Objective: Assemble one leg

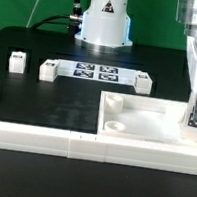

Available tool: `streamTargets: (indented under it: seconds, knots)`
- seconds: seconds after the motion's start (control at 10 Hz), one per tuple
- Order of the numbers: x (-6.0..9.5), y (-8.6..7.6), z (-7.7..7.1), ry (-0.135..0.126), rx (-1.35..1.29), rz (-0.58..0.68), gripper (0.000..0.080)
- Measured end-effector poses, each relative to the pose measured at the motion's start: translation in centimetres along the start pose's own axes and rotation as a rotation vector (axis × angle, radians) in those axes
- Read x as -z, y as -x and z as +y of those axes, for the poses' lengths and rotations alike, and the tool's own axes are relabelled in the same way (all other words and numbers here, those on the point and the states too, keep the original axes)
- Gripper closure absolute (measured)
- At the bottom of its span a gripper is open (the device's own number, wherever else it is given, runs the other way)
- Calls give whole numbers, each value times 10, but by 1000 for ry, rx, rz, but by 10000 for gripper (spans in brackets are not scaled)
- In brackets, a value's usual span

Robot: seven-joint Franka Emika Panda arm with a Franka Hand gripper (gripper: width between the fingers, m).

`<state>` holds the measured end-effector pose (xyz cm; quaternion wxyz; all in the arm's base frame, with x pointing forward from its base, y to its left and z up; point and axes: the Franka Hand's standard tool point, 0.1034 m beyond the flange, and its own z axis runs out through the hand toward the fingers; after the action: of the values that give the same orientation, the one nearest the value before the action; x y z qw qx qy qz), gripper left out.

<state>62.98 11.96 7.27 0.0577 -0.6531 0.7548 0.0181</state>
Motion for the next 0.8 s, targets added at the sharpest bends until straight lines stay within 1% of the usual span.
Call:
streamTargets:
  seconds: [0.3, 0.5, 0.8]
  knots:
    - [0, 3, 1, 5, 298, 0, 151]
    - [0, 2, 1, 4, 550, -1, 151]
    - [0, 2, -1, 5, 849, 6, 151]
